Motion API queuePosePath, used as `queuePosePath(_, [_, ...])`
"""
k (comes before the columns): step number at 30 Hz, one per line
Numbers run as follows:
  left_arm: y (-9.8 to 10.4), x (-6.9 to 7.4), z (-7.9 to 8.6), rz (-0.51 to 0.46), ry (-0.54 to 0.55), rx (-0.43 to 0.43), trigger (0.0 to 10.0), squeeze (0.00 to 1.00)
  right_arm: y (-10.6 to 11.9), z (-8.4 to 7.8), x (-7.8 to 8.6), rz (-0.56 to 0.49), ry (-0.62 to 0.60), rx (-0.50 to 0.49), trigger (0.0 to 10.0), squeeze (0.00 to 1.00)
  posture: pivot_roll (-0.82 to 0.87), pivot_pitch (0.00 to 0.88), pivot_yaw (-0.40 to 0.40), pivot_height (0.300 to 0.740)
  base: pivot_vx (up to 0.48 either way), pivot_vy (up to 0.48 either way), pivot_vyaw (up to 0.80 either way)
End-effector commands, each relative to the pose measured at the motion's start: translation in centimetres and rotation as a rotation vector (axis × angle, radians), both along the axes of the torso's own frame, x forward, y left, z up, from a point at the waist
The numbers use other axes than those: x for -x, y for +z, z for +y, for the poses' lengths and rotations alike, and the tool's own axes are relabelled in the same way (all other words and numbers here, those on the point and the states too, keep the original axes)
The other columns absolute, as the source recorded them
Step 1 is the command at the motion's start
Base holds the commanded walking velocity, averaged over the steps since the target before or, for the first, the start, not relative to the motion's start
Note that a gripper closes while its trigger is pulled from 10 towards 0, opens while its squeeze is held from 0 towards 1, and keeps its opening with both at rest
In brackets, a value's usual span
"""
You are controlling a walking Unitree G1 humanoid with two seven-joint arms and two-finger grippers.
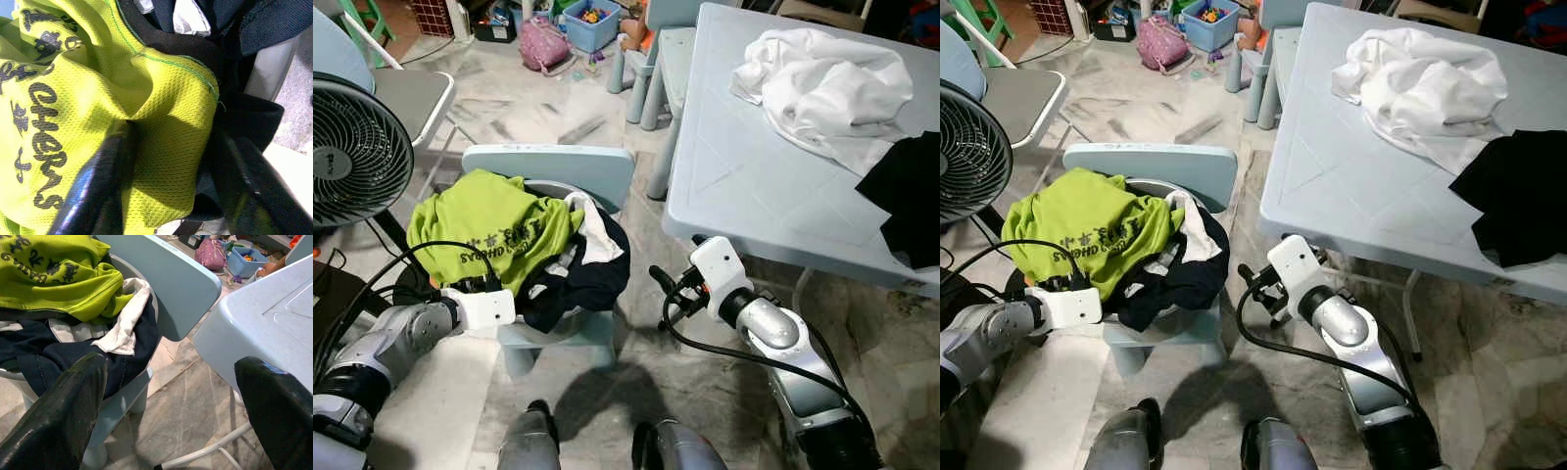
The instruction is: Hang hanger
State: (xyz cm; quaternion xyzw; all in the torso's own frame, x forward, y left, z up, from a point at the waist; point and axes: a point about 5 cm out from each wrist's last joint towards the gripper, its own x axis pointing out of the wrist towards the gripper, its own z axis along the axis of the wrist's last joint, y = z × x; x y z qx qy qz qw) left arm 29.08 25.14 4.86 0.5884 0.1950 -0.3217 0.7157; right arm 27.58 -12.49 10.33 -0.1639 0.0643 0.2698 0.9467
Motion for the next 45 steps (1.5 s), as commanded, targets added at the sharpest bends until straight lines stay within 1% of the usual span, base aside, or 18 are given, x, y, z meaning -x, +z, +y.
queuePosePath(1, [-0.1, -0.1, -0.1, 0.004, -0.014, -0.010, 0.0, 0.00, 0.3, -0.5, -0.1, -0.013, -0.027, -0.002, 10.0, 0.00, -0.03, 0.177, -0.073, 0.740, 0.000, 0.000, 0.00])
queuePosePath(21, [-0.2, -0.4, 0.4, -0.002, 0.010, -0.006, 0.0, 0.00, 0.5, -0.4, -0.5, -0.026, -0.025, 0.001, 10.0, 0.00, -0.02, 0.156, -0.079, 0.740, 0.000, 0.000, 0.00])
queuePosePath(23, [-0.1, -0.5, 0.4, -0.008, 0.028, 0.012, 0.0, 0.00, 0.5, -0.4, -0.6, -0.027, -0.025, 0.001, 10.0, 0.00, -0.02, 0.156, -0.079, 0.740, 0.000, 0.000, 0.00])
queuePosePath(24, [-0.1, -0.5, 0.3, -0.012, 0.047, 0.046, 0.0, 0.00, 0.5, -0.4, -0.6, -0.028, -0.025, 0.000, 10.0, 0.00, -0.02, 0.156, -0.079, 0.740, 0.000, 0.000, 0.00])
queuePosePath(25, [-0.1, -0.5, 0.3, -0.012, 0.047, 0.046, 0.0, 0.00, 0.5, -0.4, -0.6, -0.028, -0.025, 0.000, 10.0, 0.00, -0.02, 0.156, -0.079, 0.740, 0.000, 0.000, 0.00])
queuePosePath(26, [0.0, -0.7, 0.0, -0.014, 0.106, 0.141, 0.0, 0.00, 0.5, -0.3, -0.7, -0.029, -0.026, -0.001, 10.0, 0.00, -0.02, 0.148, -0.078, 0.740, 0.000, 0.000, 0.00])
queuePosePath(27, [0.0, -0.7, -0.2, -0.014, 0.143, 0.204, 0.0, 0.00, 0.5, -0.3, -0.7, -0.030, -0.027, -0.002, 10.0, 0.00, -0.02, 0.143, -0.076, 0.740, 0.000, 0.000, 0.00])
queuePosePath(29, [0.1, -0.8, -0.5, -0.021, 0.173, 0.265, 0.0, 0.00, 0.4, -0.3, -0.7, -0.030, -0.029, -0.003, 10.0, 0.00, -0.01, 0.133, -0.074, 0.740, 0.000, 0.000, 0.00])
queuePosePath(30, [0.1, -0.9, -0.5, -0.027, 0.171, 0.269, 0.0, 0.00, 0.4, -0.3, -0.8, -0.030, -0.030, -0.003, 10.0, 0.00, -0.01, 0.133, -0.074, 0.740, 0.000, 0.000, 0.00])
queuePosePath(31, [0.3, -1.1, -0.7, -0.044, 0.245, 0.374, 0.0, 0.00, 0.4, -0.2, -0.9, -0.037, -0.037, -0.006, 10.0, 0.00, -0.01, 0.130, -0.072, 0.740, 0.000, 0.000, 0.00])
queuePosePath(32, [0.3, -1.1, -0.7, -0.044, 0.245, 0.374, 0.0, 0.00, 0.4, -0.2, -0.9, -0.037, -0.037, -0.006, 10.0, 0.00, -0.01, 0.130, -0.072, 0.740, 0.000, 0.000, 0.00])
queuePosePath(36, [1.3, -2.0, -1.1, -0.099, 0.446, 0.687, 0.0, 0.00, 0.2, -0.5, -1.0, -0.044, -0.082, -0.022, 10.0, 0.00, -0.01, 0.087, -0.057, 0.740, 0.000, 0.000, 0.00])
queuePosePath(37, [1.3, -2.0, -1.1, -0.099, 0.446, 0.687, 0.0, 0.00, 0.2, -0.5, -1.0, -0.044, -0.082, -0.022, 10.0, 0.00, -0.01, 0.087, -0.057, 0.740, 0.000, 0.000, 0.00])
queuePosePath(38, [2.1, -2.5, -1.5, -0.146, 0.519, 0.831, 0.0, 0.00, 0.1, -0.7, -1.0, -0.057, -0.110, -0.026, 10.0, 0.00, -0.01, 0.071, -0.051, 0.740, 0.000, 0.000, 0.00])
queuePosePath(40, [3.3, -3.2, -2.3, -0.196, 0.589, 1.011, 0.0, 0.00, 0.4, -1.0, -1.4, -0.075, -0.167, -0.043, 10.0, 0.00, 0.00, 0.062, -0.047, 0.740, 0.000, 0.000, 0.00])
queuePosePath(43, [5.0, -3.8, -4.1, -0.238, 0.595, 1.195, 0.0, 0.00, 0.9, -1.2, -2.1, -0.103, -0.207, -0.058, 10.0, 0.00, 0.00, 0.051, -0.043, 0.740, 0.000, 0.000, 0.00])
queuePosePath(44, [6.1, -4.1, -5.4, -0.254, 0.567, 1.280, 0.0, 0.00, 1.2, -1.1, -2.4, -0.121, -0.212, -0.059, 10.0, 0.00, 0.00, 0.048, -0.042, 0.740, 0.000, 0.000, 0.00])
queuePosePath(45, [6.5, -4.2, -5.9, -0.261, 0.556, 1.304, 0.0, 0.00, 1.2, -1.1, -2.5, -0.125, -0.212, -0.060, 10.0, 0.00, 0.00, 0.043, -0.042, 0.740, 0.000, 0.000, 0.00])
